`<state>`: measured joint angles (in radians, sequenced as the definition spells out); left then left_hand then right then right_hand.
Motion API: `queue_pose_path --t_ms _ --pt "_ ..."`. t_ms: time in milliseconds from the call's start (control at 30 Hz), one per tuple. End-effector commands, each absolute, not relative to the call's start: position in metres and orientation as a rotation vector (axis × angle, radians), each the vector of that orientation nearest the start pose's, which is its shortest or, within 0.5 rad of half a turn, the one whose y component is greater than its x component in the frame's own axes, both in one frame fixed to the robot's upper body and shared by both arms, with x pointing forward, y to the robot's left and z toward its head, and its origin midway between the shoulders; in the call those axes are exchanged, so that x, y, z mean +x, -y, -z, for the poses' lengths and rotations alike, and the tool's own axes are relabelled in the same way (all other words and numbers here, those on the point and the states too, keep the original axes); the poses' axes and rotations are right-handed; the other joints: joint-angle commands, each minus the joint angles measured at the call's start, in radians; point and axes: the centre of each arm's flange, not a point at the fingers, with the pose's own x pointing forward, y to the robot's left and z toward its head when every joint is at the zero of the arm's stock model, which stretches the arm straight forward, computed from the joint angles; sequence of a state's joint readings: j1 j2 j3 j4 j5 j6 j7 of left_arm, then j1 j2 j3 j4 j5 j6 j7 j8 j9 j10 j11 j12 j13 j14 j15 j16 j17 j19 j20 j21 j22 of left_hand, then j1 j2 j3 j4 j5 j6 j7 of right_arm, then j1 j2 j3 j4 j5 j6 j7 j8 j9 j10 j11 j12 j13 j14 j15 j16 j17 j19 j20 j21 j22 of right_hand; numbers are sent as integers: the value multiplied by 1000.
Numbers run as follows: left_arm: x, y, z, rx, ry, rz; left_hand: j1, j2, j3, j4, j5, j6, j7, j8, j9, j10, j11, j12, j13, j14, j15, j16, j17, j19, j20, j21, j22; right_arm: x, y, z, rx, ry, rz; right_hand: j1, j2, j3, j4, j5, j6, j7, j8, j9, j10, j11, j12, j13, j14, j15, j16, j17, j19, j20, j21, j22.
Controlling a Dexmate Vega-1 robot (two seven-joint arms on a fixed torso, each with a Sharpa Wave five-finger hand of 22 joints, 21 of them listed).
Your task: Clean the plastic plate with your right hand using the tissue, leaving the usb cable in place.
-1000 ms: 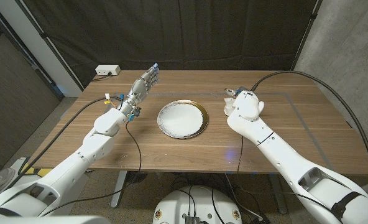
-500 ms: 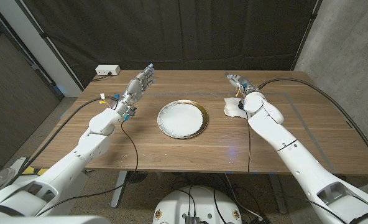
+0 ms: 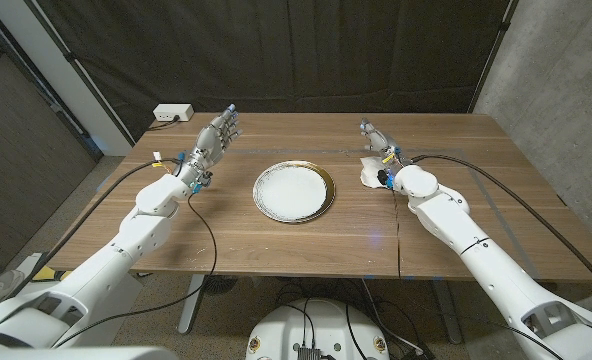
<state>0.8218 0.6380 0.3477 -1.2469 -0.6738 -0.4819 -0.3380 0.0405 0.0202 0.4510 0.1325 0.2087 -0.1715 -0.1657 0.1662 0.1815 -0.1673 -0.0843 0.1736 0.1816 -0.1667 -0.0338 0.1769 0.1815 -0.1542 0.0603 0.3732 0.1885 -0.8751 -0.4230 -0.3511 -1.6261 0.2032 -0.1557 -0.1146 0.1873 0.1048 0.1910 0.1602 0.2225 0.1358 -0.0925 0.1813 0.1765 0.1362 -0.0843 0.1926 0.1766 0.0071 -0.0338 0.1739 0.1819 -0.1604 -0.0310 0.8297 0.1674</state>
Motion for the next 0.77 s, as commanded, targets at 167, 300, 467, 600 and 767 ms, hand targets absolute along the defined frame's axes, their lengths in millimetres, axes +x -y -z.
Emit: queue_pose_path --t_ms 167,300,467,600,767 --pt "628 -350 1 106 690 402 -1 8 -1 9 3 -88 22 2 -1 -62 4 2 -1 -35 -24 -3 1 -13 -14 -9 6 618 215 -16 -83 714 -169 -21 -9 -14 0 3 16 5 7 3 15 1 9 3 -10 -73 5 -1 -25 -53 -16 3" --pt "630 -358 1 105 690 403 -2 9 -2 10 3 -90 25 4 -1 -66 5 3 -1 -40 -21 -3 1 -16 -13 -11 6 616 212 -18 -92 702 -151 -25 -11 -16 -2 3 18 8 7 3 14 6 9 3 -11 -75 5 -3 -26 -53 -20 3" --pt "632 -365 2 117 692 411 -3 10 -4 11 3 -92 28 7 -1 -67 6 5 -1 -44 -21 -2 1 -18 -15 -12 7 611 206 -17 -104 679 -123 -26 -11 -17 -4 4 21 10 8 3 17 7 10 3 -11 -75 5 -5 -25 -50 -23 2" --pt "636 -371 10 105 669 415 -4 10 -5 12 3 -95 31 7 -1 -72 8 5 -1 -47 -20 -2 1 -21 -15 -13 7 611 195 -13 -92 669 -116 -26 -11 -17 -8 5 22 11 8 3 20 7 11 3 -10 -75 5 -8 -24 -48 -26 2" --pt "640 -378 19 102 654 406 -5 10 -7 12 3 -102 37 7 -1 -80 10 5 -2 -53 -20 -2 1 -26 -15 -16 7 610 188 -16 -101 662 -112 -24 -11 -16 -12 6 21 13 7 2 21 6 11 3 -8 -75 5 -10 -23 -47 -29 2"
